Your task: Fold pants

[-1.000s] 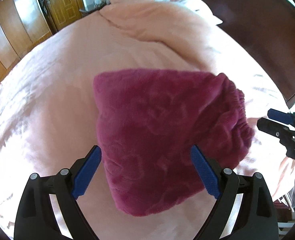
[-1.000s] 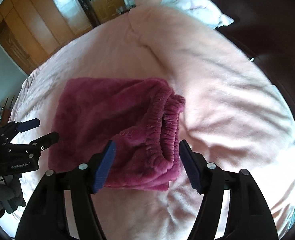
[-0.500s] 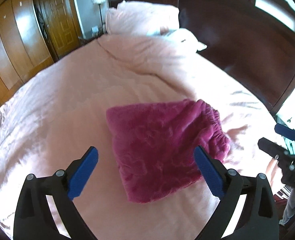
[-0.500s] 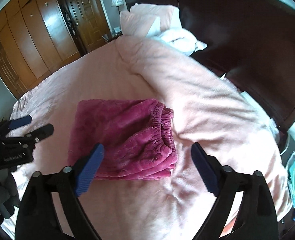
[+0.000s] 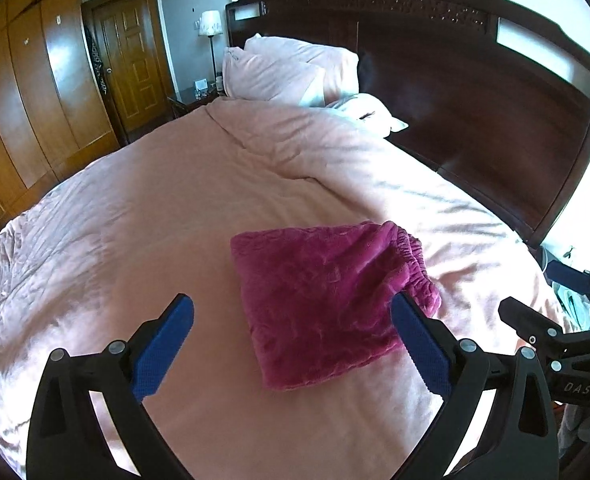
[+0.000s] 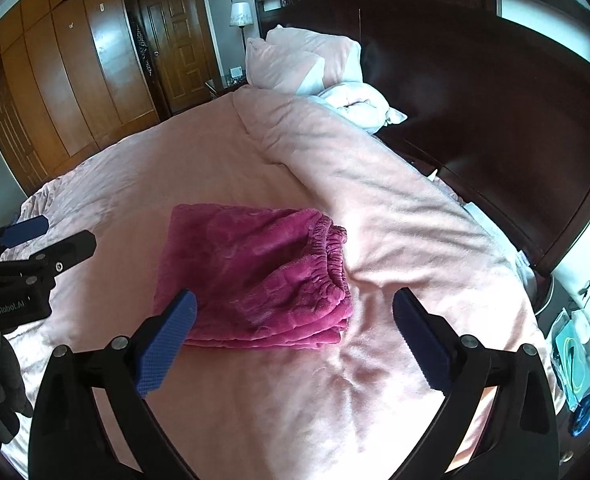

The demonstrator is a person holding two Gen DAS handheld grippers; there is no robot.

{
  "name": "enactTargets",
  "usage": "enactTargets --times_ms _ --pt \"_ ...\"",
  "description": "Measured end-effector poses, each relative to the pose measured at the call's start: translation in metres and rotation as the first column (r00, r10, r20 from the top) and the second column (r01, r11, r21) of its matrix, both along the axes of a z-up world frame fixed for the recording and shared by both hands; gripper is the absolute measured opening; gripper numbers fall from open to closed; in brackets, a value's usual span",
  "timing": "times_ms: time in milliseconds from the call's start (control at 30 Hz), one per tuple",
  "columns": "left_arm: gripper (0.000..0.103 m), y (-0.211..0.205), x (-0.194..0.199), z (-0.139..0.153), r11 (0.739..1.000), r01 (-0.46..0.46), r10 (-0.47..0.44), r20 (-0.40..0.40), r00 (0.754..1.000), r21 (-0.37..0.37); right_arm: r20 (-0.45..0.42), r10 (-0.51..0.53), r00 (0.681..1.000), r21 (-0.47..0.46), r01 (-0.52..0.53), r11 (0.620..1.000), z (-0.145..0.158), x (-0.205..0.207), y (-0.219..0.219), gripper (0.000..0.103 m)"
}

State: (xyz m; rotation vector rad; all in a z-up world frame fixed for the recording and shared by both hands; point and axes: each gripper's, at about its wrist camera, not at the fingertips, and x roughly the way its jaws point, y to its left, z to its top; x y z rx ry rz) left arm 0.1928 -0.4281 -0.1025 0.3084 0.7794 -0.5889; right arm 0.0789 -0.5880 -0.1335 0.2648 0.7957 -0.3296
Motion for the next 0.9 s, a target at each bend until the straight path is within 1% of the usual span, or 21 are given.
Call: enactTargets --times_ms 200,300,467,600,800,900 --pt "0.098 0.005 -0.009 0.002 1.000 -0.016 0.016 0.010 1.000 0.008 -0.009 -0.003 1.000 -0.007 0.002 1.000 0.001 -0.004 0.004 0.100" --pt "0.098 0.004 -0.010 0.001 1.000 -0.027 0.027 -0.001 1.000 0.003 -0.013 -0.001 1.000 -0.006 0.001 1.000 0.000 -0.006 0.006 0.100" --pt "0.098 0.004 -0.006 -0.003 0.998 -0.069 0.069 -0.029 0.997 0.007 -0.021 0.005 1.000 -0.014 -0.006 1.000 0.000 -0.006 0.004 0.100" --pt "0.098 0.002 -0.003 -0.009 0.993 -0.109 0.109 -0.011 0.994 0.043 -0.033 0.011 0.999 -0.028 -0.012 1.000 -0.003 -0.004 0.003 0.100" --pt "0.098 -0.003 0.003 -0.016 0.990 -0.129 0.130 -0.019 0.991 0.057 -0.039 0.018 0.999 -0.021 -0.019 1.000 -0.009 0.002 -0.001 0.100" --pt "0.098 -0.007 0.005 -0.020 0.985 -0.153 0.154 -0.010 0.988 0.086 -0.044 0.026 0.999 -0.020 -0.026 0.999 -0.012 0.006 -0.003 0.100"
